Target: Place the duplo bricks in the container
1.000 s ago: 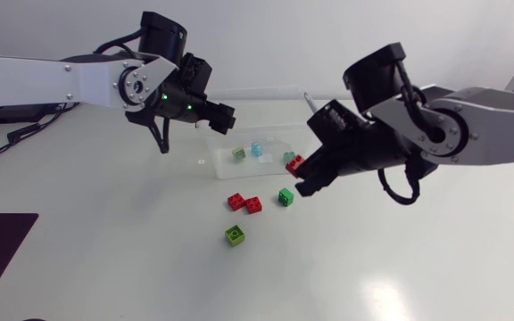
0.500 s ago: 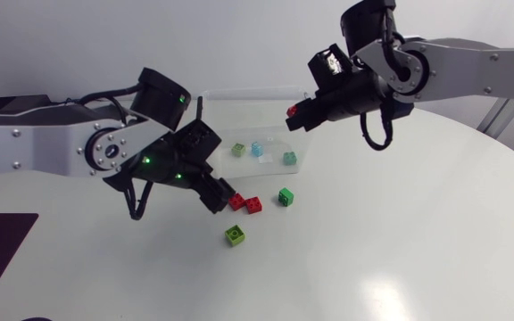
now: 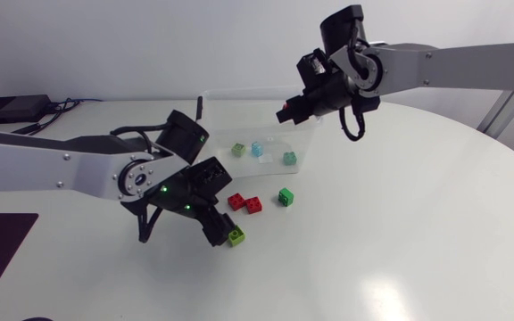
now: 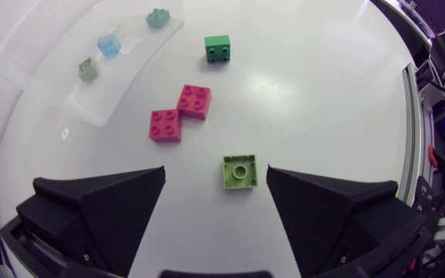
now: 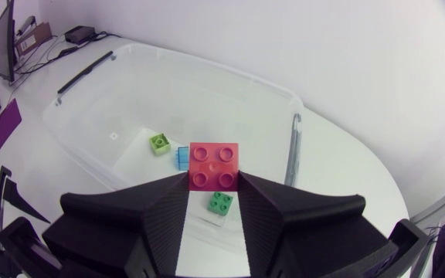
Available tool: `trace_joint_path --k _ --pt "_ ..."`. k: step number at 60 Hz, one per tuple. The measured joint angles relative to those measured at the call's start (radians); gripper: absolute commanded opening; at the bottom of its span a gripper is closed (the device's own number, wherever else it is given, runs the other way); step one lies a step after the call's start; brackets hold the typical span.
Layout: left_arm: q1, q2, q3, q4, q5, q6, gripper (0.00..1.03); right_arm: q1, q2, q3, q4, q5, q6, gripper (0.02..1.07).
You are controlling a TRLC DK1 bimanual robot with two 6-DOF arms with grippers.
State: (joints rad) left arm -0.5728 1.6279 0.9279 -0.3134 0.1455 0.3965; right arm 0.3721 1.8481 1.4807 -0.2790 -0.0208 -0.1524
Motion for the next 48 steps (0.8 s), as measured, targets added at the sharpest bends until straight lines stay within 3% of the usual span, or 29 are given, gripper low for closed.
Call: trace_joint_path --k 2,6,7,20,24,37,40,48 --pt "-0.005 0.011 -0.001 0.001 0.0 0.001 0.91 -0.004 0.008 0.001 0.0 0.0 0.001 0.52" --pt "-0.012 0.034 -0.001 0.006 0.0 0.002 0.91 -0.013 0.015 0.001 -0.001 0.001 0.01 0.96" --pt "-0.013 0.042 -0.001 0.008 0.0 0.002 0.91 -0.015 0.015 0.001 -0.001 0.0 0.012 1.02" --pt "-0.04 0.124 -0.001 0.016 0.0 0.025 0.9 -0.027 -0.051 -0.024 -0.002 0.003 0.019 1.03" --pt "-0.045 0.148 -0.001 0.017 0.0 0.032 0.85 -0.026 -0.115 -0.06 -0.005 0.003 0.019 1.02" --pt "-0.049 0.193 0.004 0.033 0.014 0.05 0.53 -0.004 -0.336 -0.271 -0.002 -0.014 0.034 1.02" --pt "-0.051 0.198 0.007 0.039 0.019 0.05 0.37 0.01 -0.367 -0.338 0.009 -0.02 0.034 1.02" --pt "-0.051 0.209 0.013 0.063 0.029 0.05 0.35 0.045 -0.388 -0.473 0.039 -0.027 0.037 1.02"
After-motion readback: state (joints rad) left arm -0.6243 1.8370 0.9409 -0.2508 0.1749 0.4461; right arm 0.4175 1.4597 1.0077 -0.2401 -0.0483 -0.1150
